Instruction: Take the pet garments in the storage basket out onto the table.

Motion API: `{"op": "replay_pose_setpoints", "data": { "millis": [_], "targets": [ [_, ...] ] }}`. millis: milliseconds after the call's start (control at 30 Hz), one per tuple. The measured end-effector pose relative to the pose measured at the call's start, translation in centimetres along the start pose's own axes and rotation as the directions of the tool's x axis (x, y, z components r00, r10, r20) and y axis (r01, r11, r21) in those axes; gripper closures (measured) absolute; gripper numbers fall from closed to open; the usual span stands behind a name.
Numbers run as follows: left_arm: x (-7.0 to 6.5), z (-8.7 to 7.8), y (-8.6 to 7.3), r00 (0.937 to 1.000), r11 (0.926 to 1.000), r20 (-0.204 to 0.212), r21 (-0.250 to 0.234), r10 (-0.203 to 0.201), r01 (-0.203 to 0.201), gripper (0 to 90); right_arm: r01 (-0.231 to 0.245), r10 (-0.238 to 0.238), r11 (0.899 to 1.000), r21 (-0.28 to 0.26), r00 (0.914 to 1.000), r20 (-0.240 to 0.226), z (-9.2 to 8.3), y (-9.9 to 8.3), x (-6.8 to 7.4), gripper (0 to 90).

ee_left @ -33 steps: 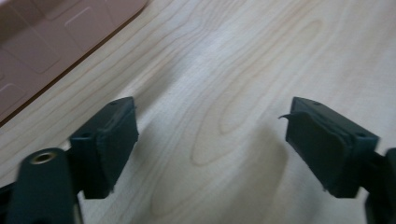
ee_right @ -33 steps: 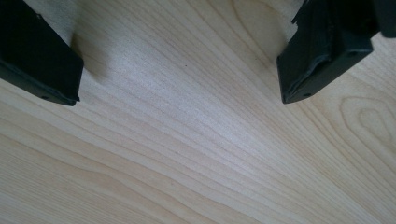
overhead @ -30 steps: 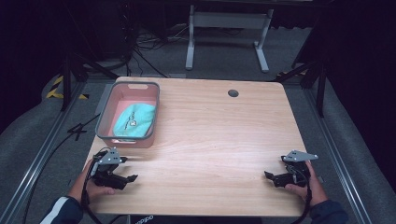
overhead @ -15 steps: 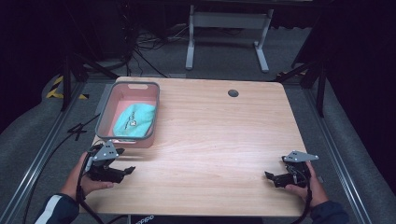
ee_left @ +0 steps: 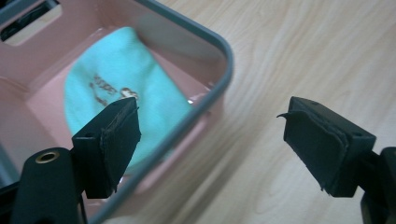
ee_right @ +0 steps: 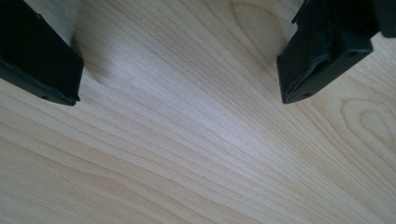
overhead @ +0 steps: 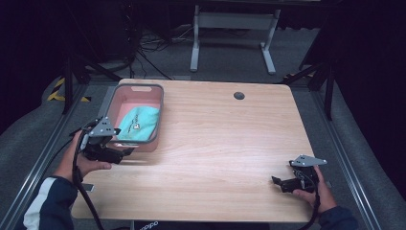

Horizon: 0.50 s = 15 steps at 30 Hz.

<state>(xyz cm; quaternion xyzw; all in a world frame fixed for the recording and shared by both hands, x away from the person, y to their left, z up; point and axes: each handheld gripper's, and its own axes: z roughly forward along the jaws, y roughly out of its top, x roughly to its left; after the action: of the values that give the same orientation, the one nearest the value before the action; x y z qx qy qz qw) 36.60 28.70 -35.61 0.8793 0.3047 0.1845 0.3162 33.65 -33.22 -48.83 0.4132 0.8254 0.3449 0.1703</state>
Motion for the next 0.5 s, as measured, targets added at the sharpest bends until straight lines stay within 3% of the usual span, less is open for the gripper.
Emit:
{"op": "replay_pose_setpoints", "data": {
  "millis": [100, 300, 367, 433, 500],
  "targets": [
    [0.9, 0.8, 0.9, 1.0, 0.9994, -0.001, 0.034, 0.007, -0.007, 18.9, 0.0, 0.0, 1.0, 0.001, 1.0, 0.001, 0.0, 0.0, 0.0, 0.7],
    [2.7, 3.2, 2.3, 0.9996, 0.9952, 0.01, 0.094, -0.027, 0.026, 19.0, 0.001, -0.001, 1.0, 0.0, 1.0, 0.0, 0.0, 0.0, 0.0, 0.7],
    [3.5, 4.2, 2.8, 0.9998, 0.9906, -0.011, 0.135, -0.016, 0.017, 19.0, 0.0, 0.0, 1.0, 0.001, 1.0, 0.0, 0.0, 0.0, 0.0, 0.7],
    [3.9, 4.8, 3.0, 0.9996, 0.9875, -0.003, 0.155, -0.027, 0.028, 19.3, 0.001, -0.001, 1.0, 0.0, 1.0, 0.0, 0.0, 0.0, 0.0, 0.7],
    [4.8, 5.9, 3.7, 0.9991, 0.9794, -0.013, 0.198, -0.04, 0.042, 19.8, 0.0, 0.0, 1.0, 0.001, 1.0, 0.0, 0.0, 0.0, 0.0, 0.7]
  ]
}}
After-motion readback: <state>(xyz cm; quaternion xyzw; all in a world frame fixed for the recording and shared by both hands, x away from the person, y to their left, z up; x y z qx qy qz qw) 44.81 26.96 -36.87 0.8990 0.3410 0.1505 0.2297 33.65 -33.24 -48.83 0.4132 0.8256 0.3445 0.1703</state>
